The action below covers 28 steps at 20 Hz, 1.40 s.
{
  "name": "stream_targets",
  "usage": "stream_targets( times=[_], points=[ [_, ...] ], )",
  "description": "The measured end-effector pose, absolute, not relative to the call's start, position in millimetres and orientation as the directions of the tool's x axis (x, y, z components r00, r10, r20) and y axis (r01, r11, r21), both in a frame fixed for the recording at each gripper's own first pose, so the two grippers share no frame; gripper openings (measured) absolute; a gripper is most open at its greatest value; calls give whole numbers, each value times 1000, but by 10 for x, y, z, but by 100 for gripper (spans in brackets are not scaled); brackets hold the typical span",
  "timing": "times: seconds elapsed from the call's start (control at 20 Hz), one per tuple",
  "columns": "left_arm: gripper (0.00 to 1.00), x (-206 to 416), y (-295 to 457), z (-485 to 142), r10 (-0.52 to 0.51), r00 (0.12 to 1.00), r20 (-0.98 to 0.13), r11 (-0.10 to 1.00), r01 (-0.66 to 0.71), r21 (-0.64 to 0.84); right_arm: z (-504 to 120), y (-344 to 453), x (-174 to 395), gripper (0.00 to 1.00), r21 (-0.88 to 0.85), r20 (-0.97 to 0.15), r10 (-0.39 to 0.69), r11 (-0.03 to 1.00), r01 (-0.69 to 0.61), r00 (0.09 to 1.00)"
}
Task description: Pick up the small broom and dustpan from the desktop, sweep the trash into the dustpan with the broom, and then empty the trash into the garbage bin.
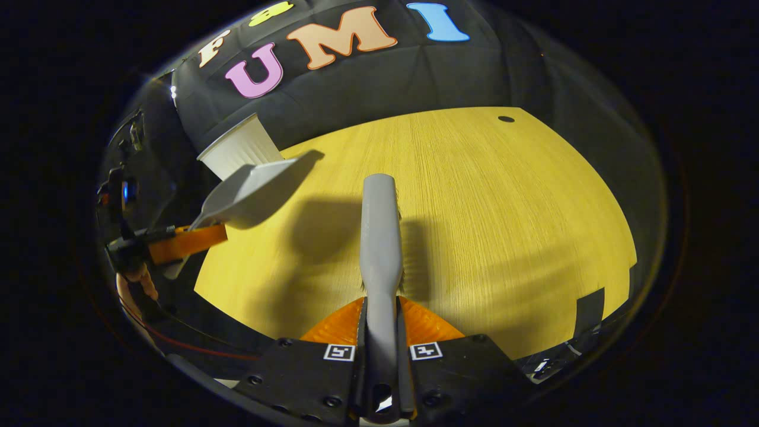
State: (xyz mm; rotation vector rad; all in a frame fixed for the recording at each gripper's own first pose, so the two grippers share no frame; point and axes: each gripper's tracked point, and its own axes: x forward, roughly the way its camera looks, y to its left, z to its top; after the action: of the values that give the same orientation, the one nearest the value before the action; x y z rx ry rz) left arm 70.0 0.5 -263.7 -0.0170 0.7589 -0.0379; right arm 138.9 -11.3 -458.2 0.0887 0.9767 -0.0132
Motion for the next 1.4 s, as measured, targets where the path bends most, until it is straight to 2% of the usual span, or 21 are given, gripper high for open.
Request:
stream_targets(
  times=[0.25, 0.4, 0.65, 0.95, 1.05, 1.1, 1.15, 1.25, 1.3, 1.35, 1.4],
  points=[
    [24, 591, 51, -3096, 57, 672, -738, 998, -54, 29, -4567, -71, 1390, 18, 18, -843, -28, 997, 80, 537],
    [23, 634, 48, -3206, 36, 645, -763, 998, -56, 0, -4535, -104, 1406, 18, 7, -853, -29, 998, 66, 521],
    [25, 541, 42, -3311, 53, 649, -759, 996, -93, -10, -4561, -136, 1368, 18, -24, -851, -48, 998, 54, 522],
    [31, 491, -23, -3375, 41, 636, -771, 995, -93, -24, -4677, -146, 1302, 19, -27, -873, -41, 999, 35, 486],
    [41, 452, -52, -3422, 48, 626, -778, 996, -88, -9, -4697, -144, 1285, 21, -19, -880, -32, 999, 32, 474],
    [55, 445, -44, -3448, 60, 629, -775, 996, -90, 4, -4710, -131, 1274, 22, -12, -882, -25, 999, 31, 470],
    [59, 442, -58, -3427, 55, 638, -768, 997, -82, 3, -4715, -116, 1249, 23, -4, -883, -19, 999, 32, 468],
    [74, 460, -132, -3397, 46, 666, -745, 997, -73, -3, -4698, -63, 1231, 26, 25, -879, 10, 999, 25, 477],
    [86, 441, -144, -3373, 57, 680, -731, 997, -78, 5, -4655, -72, 1229, 42, 31, -876, 17, 999, 20, 482],
    [89, 433, -160, -3333, 64, 695, -716, 997, -81, 11, -4639, -64, 1206, 59, 32, -872, 20, 999, 17, 488],
    [94, 392, -144, -3259, 73, 707, -703, 996, -85, 17, -4596, -66, 1201, 69, 35, -866, 22, 999, 17, 500]
  ],
)
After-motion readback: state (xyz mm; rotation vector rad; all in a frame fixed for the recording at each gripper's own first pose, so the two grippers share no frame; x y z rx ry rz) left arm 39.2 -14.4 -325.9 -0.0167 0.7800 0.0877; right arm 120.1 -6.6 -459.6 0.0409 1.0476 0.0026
